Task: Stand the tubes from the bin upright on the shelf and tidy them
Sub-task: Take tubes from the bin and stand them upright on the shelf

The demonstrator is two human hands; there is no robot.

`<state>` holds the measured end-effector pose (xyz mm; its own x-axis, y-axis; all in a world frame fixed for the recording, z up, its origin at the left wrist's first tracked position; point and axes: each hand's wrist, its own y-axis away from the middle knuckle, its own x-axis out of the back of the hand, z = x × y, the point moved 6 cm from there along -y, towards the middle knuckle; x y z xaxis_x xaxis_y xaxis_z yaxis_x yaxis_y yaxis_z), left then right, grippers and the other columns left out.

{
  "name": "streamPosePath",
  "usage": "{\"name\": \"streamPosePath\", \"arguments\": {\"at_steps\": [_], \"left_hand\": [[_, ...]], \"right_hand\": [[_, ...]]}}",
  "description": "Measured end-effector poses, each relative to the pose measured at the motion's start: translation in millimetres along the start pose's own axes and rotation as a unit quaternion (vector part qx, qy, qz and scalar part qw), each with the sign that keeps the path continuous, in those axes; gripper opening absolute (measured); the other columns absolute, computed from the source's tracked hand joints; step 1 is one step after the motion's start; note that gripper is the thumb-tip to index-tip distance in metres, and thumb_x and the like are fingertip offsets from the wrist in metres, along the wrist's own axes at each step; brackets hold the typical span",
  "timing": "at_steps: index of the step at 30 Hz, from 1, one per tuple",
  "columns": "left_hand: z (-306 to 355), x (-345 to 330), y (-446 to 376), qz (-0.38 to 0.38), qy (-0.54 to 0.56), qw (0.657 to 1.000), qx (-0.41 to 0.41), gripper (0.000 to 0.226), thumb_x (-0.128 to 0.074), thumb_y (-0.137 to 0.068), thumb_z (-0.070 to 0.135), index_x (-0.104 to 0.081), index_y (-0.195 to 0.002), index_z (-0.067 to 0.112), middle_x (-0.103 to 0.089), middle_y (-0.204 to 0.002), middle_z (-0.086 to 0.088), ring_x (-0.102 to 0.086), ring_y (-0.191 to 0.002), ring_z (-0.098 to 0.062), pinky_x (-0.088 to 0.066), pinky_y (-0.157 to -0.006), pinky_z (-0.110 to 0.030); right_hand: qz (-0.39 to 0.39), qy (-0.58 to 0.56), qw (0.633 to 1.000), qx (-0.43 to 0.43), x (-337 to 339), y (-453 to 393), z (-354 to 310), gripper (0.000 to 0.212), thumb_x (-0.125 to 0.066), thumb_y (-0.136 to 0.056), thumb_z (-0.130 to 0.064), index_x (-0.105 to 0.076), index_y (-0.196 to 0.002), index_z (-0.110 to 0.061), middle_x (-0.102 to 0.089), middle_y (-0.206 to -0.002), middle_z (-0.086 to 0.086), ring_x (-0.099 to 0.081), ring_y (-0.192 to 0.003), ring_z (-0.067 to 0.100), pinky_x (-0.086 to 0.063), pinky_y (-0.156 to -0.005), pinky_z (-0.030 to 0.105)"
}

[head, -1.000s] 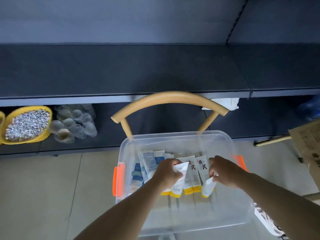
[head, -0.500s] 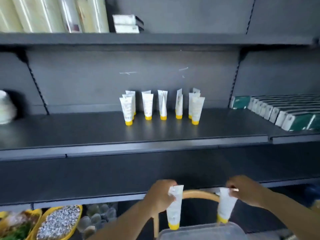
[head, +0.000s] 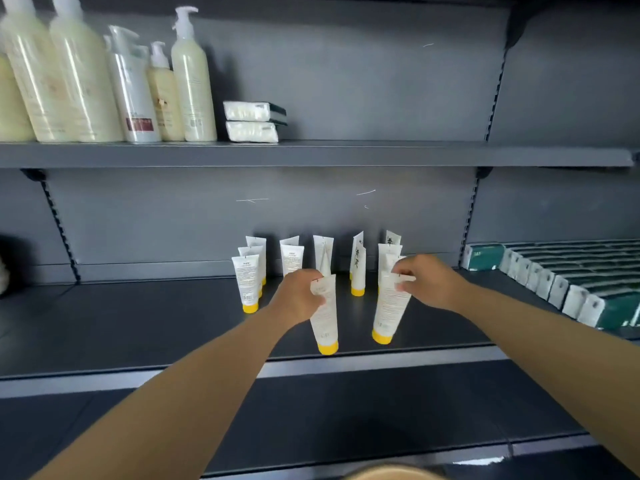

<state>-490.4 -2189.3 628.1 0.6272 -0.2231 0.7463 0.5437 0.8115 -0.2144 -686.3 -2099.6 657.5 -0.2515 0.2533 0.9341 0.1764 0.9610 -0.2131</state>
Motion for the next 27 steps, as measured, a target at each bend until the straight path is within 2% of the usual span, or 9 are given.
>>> {"name": "streamPosePath", "arguments": {"at_steps": [3, 5, 9, 11, 14, 17, 20, 24, 27], "left_hand": [[-4, -9, -36, 0.0, -0.012, 1.0, 0.014, 0.022, -0.063, -0.086, 0.008, -0.062, -0.108, 0.009, -0.057, -0.101, -0.003, -0.053, -0.09, -0.018, -0.039, -0.053, -0.014], [-7, -16, -56, -0.002, -0.022, 1.0, 0.02, 0.027, -0.062, -0.086, 0.008, -0.061, -0.114, 0.009, -0.059, -0.11, -0.007, -0.056, -0.098, -0.023, -0.046, -0.064, -0.021], [-15, -31, -89, -0.006, -0.029, 0.999, 0.032, 0.041, -0.059, -0.088, 0.007, -0.053, -0.129, 0.009, -0.055, -0.129, -0.009, -0.054, -0.116, -0.025, -0.047, -0.09, -0.029], [-20, -37, -104, -0.011, -0.035, 0.999, 0.035, 0.043, -0.058, -0.089, 0.007, -0.051, -0.131, 0.01, -0.053, -0.132, -0.009, -0.052, -0.119, -0.025, -0.045, -0.095, -0.03], [-29, -44, -123, -0.019, -0.042, 0.998, 0.044, 0.046, -0.059, -0.088, 0.006, -0.05, -0.133, 0.01, -0.052, -0.134, -0.008, -0.051, -0.121, -0.026, -0.045, -0.096, -0.031], [-37, -52, -139, -0.027, -0.043, 0.997, 0.049, 0.045, -0.06, -0.086, 0.005, -0.052, -0.13, 0.011, -0.054, -0.132, -0.009, -0.054, -0.118, -0.027, -0.05, -0.094, -0.035], [-41, -58, -151, -0.028, -0.052, 0.997, 0.051, 0.042, -0.06, -0.085, 0.005, -0.055, -0.127, 0.011, -0.055, -0.13, -0.009, -0.055, -0.115, -0.028, -0.052, -0.087, -0.032], [-44, -65, -162, -0.035, -0.062, 0.996, 0.051, 0.041, -0.061, -0.084, 0.004, -0.056, -0.125, 0.009, -0.056, -0.126, -0.011, -0.056, -0.111, -0.028, -0.048, -0.075, -0.027], [-48, -68, -166, -0.033, -0.07, 0.995, 0.055, 0.047, -0.061, -0.086, 0.004, -0.051, -0.131, 0.009, -0.051, -0.133, -0.01, -0.052, -0.119, -0.027, -0.047, -0.085, -0.028]], "right_hand": [[-0.01, -0.009, 1.0, 0.008, -10, -40, 4, 0.009, -0.058, -0.088, -0.008, -0.064, -0.09, -0.014, -0.06, -0.084, 0.001, -0.053, -0.077, 0.018, -0.04, -0.061, 0.023], [-0.013, -0.014, 1.0, 0.013, -17, -62, 9, 0.01, -0.058, -0.088, -0.008, -0.065, -0.093, -0.012, -0.058, -0.083, 0.001, -0.051, -0.077, 0.017, -0.035, -0.057, 0.019], [-0.026, -0.022, 0.999, 0.01, -33, -99, 22, 0.01, -0.058, -0.088, -0.009, -0.059, -0.085, -0.018, -0.055, -0.085, -0.002, -0.051, -0.082, 0.017, -0.041, -0.068, 0.027], [-0.025, -0.008, 1.0, 0.013, -38, -113, 26, 0.008, -0.058, -0.089, -0.01, -0.063, -0.092, -0.015, -0.053, -0.085, -0.004, -0.049, -0.082, 0.015, -0.037, -0.066, 0.024], [-0.023, 0.001, 1.0, 0.013, -43, -131, 32, 0.017, -0.059, -0.089, -0.01, -0.066, -0.105, -0.009, -0.056, -0.09, -0.003, -0.049, -0.085, 0.013, -0.034, -0.066, 0.022], [-0.03, 0.001, 1.0, 0.003, -51, -144, 40, 0.019, -0.059, -0.089, -0.01, -0.067, -0.106, -0.008, -0.064, -0.102, 0.003, -0.052, -0.088, 0.014, -0.037, -0.071, 0.024], [-0.032, -0.007, 0.999, -0.005, -58, -154, 46, 0.019, -0.059, -0.089, -0.01, -0.067, -0.106, -0.008, -0.065, -0.106, 0.005, -0.057, -0.091, 0.018, -0.041, -0.073, 0.027], [-0.051, -0.004, 0.999, 0.0, -69, -164, 52, 0.017, -0.058, -0.089, -0.007, -0.067, -0.103, -0.007, -0.062, -0.095, 0.004, -0.06, -0.086, 0.022, -0.042, -0.058, 0.022], [-0.062, -0.003, 0.998, -0.006, -75, -168, 54, 0.024, -0.058, -0.09, -0.009, -0.064, -0.113, -0.007, -0.063, -0.107, 0.008, -0.061, -0.091, 0.023, -0.047, -0.063, 0.025]]}}
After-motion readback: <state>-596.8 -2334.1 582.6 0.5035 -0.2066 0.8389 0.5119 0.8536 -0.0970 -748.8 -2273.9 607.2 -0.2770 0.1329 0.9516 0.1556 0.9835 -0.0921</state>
